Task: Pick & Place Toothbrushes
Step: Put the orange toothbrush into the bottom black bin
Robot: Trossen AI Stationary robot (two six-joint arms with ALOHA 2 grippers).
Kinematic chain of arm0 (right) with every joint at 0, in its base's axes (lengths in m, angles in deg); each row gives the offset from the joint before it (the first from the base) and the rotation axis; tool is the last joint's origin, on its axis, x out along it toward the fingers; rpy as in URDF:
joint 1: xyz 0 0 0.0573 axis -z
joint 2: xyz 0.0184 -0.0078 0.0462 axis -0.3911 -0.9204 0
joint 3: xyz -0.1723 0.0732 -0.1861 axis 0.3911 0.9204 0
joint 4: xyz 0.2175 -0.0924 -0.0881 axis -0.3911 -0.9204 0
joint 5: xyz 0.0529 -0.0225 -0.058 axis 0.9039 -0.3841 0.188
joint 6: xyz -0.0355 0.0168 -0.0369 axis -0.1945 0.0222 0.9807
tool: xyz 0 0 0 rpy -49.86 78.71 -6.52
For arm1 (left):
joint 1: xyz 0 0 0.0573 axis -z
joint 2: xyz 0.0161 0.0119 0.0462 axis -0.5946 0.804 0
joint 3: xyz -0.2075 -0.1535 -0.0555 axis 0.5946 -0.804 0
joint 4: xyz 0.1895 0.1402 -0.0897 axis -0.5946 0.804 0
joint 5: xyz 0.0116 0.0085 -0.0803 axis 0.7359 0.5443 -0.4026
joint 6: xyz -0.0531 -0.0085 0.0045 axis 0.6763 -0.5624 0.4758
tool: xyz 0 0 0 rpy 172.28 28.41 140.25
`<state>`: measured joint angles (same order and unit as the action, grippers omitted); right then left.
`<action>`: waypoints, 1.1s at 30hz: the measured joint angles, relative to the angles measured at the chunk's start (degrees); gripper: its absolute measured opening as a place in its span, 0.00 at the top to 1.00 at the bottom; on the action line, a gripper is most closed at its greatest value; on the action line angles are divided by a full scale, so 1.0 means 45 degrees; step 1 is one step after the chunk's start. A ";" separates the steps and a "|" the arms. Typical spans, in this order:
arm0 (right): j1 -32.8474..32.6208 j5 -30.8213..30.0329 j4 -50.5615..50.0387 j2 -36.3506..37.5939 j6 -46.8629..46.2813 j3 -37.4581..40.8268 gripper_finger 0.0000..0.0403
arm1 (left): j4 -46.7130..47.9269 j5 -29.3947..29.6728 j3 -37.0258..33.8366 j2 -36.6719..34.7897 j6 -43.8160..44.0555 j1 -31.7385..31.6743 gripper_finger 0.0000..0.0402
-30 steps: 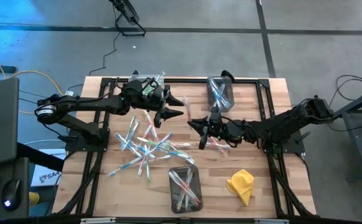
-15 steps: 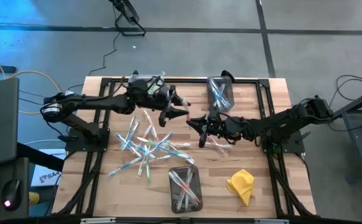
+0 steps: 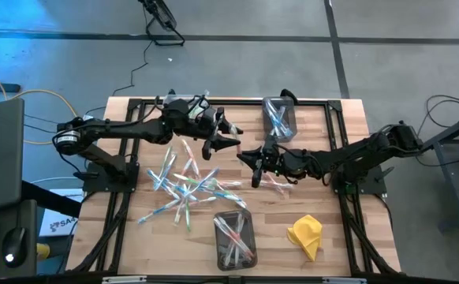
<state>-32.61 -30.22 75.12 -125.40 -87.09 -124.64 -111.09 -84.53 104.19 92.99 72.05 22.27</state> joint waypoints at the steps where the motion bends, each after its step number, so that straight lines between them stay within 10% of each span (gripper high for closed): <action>1: 0.0000 -0.0004 0.0002 0.0000 0.0003 0.0000 0.96 | 0.0002 0.0000 0.0000 0.0000 0.0000 0.0000 0.54; 33: -0.0005 0.0035 -0.0078 -0.0010 0.0053 0.0000 0.96 | 0.0463 0.0253 -0.0010 0.0000 0.0282 -0.0005 0.97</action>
<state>-32.63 -30.06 74.77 -125.44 -86.85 -124.64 -109.00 -83.39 104.14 92.99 73.32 22.25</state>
